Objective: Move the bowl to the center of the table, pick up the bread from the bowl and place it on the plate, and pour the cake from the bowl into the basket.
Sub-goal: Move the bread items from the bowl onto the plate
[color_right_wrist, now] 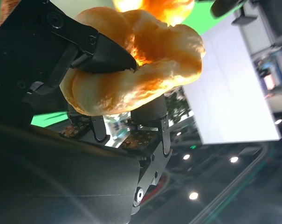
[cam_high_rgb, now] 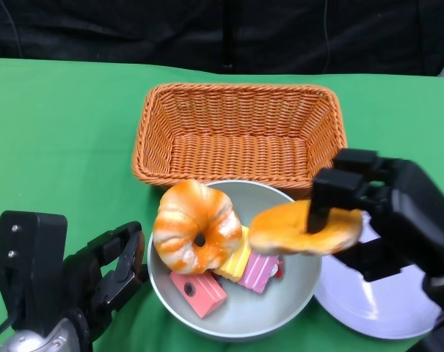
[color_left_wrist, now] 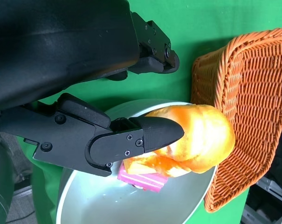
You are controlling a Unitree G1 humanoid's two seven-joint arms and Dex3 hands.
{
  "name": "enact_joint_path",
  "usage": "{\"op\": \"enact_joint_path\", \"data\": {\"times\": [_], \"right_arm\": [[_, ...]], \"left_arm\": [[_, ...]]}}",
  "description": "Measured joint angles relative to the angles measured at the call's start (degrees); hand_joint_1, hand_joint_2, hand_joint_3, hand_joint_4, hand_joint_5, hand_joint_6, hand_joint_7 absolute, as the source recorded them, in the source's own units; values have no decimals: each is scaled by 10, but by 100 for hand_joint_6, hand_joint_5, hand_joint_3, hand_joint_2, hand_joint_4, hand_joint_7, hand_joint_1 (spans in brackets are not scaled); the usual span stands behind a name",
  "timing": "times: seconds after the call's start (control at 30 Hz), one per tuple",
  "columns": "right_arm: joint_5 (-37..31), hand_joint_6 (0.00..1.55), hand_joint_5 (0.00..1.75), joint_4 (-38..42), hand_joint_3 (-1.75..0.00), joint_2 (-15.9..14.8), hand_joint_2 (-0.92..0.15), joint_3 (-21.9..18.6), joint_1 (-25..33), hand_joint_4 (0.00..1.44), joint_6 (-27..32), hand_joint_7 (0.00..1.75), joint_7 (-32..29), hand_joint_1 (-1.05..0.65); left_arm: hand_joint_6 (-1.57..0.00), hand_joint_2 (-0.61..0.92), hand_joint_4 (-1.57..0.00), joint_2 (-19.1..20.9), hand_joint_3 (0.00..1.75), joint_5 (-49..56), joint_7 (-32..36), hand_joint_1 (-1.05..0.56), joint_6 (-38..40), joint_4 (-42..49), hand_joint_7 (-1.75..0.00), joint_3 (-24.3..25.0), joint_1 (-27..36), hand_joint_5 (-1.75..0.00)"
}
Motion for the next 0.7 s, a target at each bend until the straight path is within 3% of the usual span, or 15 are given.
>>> {"op": "enact_joint_path", "data": {"times": [0.37,0.7], "right_arm": [[21,75,175,11,-166,-25,-20,-84,32,98,19,173,4,-18],[-25,75,175,88,-163,-40,-19,-104,41,98,40,171,-42,-18]], "left_arm": [[-31,92,0,2,68,-1,0,-68,0,0,-1,-1,-1,-69],[-31,92,0,3,67,0,-1,-68,-1,0,-1,-3,-1,-73]]}}
